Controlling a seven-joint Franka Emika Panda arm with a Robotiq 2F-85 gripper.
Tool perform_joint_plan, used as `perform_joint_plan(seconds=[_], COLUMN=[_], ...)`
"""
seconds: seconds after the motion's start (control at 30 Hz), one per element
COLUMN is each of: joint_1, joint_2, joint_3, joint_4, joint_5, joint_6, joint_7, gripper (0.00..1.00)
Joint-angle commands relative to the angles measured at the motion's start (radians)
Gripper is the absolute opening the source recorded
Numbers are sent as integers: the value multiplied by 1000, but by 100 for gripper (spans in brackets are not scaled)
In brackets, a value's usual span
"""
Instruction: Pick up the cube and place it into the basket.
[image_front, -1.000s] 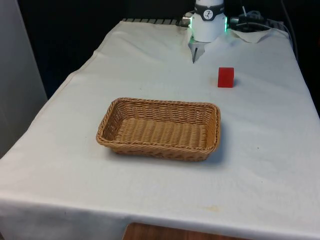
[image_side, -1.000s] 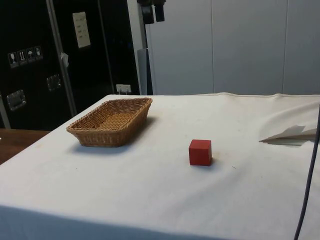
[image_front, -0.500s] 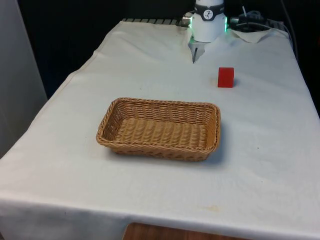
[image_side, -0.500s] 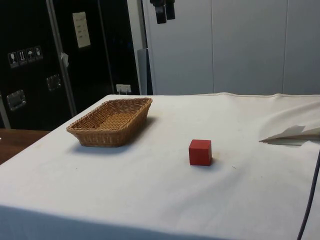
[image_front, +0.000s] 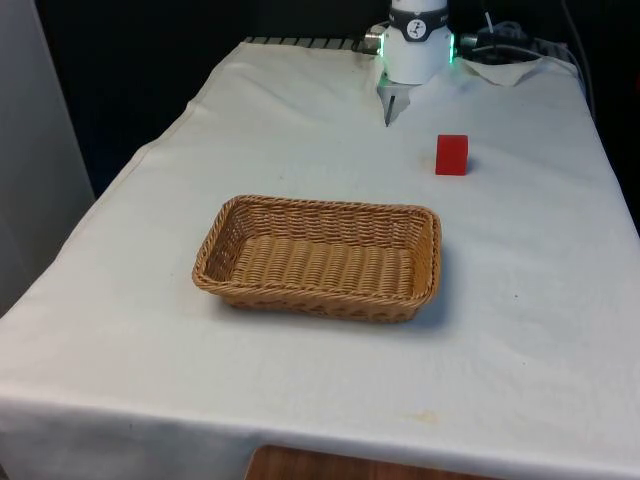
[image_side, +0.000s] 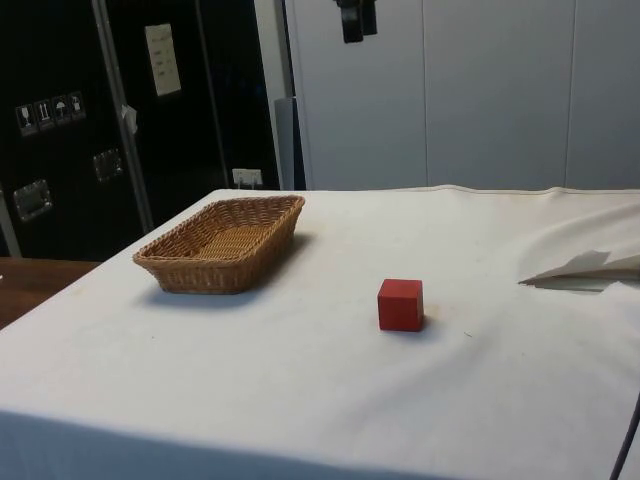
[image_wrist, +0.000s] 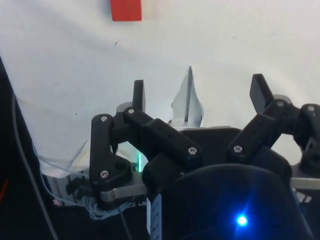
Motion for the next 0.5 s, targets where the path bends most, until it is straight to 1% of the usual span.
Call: perform_joint_plan(seconds=[0.0,0.1,0.13,0.17,0.2,0.4,0.43,0.47], joint_1=[-2,-2,0,-2,-3,-4,0,-4], joint_2=[-19,-41,-32,-47,-59,-89,-80,-95], joint_3=[5,5,1,6,5,6,2,6], joint_4=[-16,-35,-27,-41,-51,-77,-69,-82], joint_5=[-7,-7,0,-6,-6,-8,0,-8], joint_6=[11,11,1,12,11,8,1,7], joint_7=[9,9,0,9,8,9,1,10], gripper=[100,100,100,100,100,100,100,100])
